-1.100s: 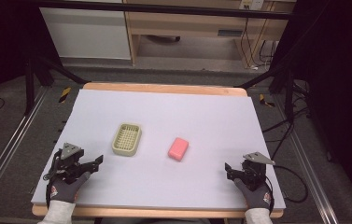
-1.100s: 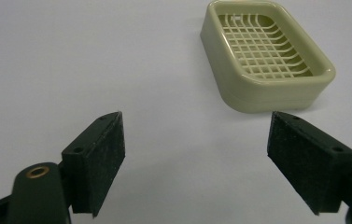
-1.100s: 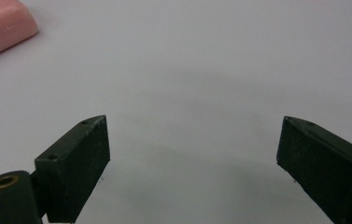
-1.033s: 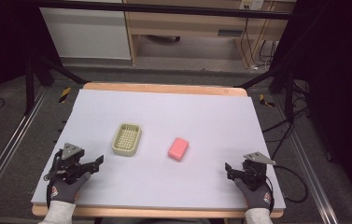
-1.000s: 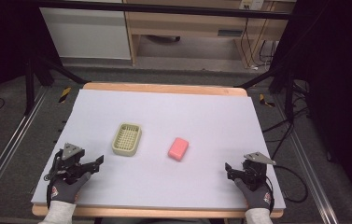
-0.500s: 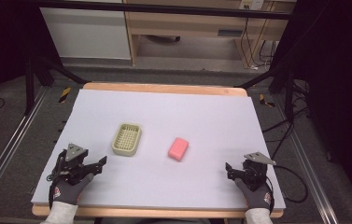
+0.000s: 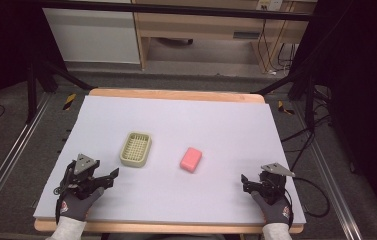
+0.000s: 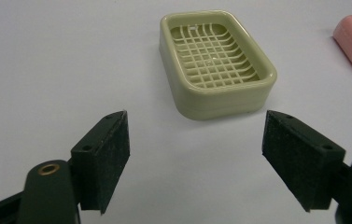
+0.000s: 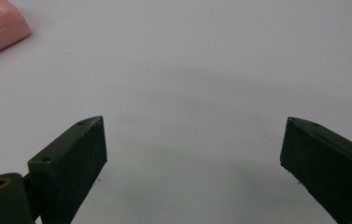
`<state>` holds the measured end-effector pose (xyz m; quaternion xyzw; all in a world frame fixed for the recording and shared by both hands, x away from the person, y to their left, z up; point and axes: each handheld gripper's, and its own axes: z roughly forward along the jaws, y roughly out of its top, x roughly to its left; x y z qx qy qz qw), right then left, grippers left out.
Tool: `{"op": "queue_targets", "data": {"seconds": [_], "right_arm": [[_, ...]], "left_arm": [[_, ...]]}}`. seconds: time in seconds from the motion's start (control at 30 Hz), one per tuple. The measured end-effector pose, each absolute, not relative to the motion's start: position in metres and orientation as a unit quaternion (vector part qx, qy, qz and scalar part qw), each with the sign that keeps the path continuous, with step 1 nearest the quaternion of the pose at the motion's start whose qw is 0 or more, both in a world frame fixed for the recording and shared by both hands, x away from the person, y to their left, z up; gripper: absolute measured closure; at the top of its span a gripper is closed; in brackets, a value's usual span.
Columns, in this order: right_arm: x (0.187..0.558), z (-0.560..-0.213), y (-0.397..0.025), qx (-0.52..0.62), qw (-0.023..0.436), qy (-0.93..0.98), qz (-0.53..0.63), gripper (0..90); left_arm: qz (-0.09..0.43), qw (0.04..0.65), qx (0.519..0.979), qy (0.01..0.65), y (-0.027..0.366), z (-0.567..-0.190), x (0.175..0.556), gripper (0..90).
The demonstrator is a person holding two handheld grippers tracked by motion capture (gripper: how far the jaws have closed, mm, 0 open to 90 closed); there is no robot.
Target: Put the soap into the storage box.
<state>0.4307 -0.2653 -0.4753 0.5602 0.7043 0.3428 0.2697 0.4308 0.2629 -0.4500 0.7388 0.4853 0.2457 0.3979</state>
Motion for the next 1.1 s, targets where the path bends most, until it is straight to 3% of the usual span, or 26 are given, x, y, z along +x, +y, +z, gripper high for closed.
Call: {"op": "queue_targets", "data": {"seconds": [1.1], "right_arm": [[0.430,-0.475,-0.263,0.555,0.276,0.705,0.344,7.3]], "left_arm": [[0.236,0.409,0.759,0.447,0.224,-0.438,0.428,24.2]]}}
